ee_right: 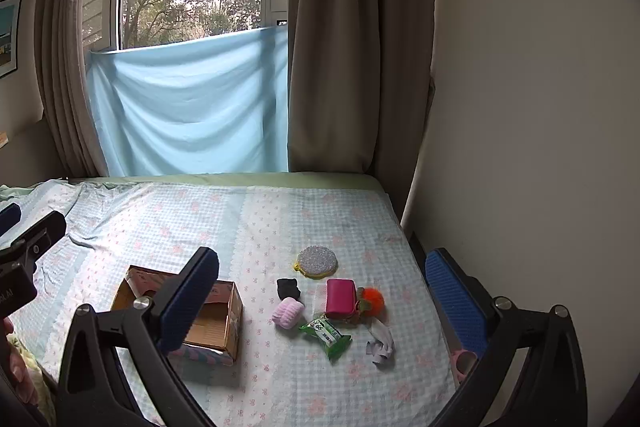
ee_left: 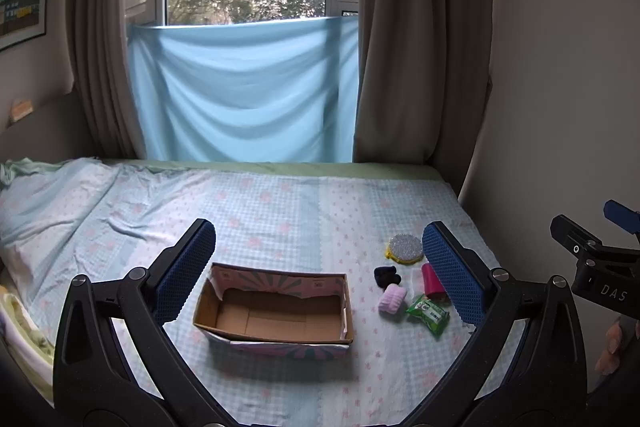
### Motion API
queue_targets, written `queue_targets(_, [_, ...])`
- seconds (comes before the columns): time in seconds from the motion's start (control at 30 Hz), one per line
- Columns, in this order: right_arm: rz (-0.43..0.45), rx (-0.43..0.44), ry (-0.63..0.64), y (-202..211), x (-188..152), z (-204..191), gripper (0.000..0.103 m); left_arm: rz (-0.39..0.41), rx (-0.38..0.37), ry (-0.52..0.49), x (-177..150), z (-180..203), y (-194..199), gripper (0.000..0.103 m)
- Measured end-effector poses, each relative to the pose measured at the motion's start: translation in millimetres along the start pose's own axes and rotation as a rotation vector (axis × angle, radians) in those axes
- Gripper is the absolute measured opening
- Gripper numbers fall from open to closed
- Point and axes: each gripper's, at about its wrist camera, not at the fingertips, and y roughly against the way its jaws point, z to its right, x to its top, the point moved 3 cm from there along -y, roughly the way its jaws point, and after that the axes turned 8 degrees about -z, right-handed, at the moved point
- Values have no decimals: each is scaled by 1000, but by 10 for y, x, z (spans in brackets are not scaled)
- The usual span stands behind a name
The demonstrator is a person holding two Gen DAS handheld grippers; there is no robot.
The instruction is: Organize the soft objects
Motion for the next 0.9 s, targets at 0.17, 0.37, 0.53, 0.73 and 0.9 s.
queue_targets(0.17, [3,4,-3,-25,-18,-6,103,7,-2,-2,7,2,8,103])
queue_targets(0.37, [5,5,-3,-26,-16,-4,103,8,-2,-3,-20,12,7,103])
queue_targets(0.53, [7,4,-2,-21,-25,-7,103,3,-3,-1,-22,14,6,103])
queue_targets(0.73, [10,3,-2,-18,-30,-7,103,0,-3,-2,-18,25,-1,103])
queue_targets(0.9, [8,4,-2,-20,-32,-6,103,-3,-4,0,-27,21,2,103])
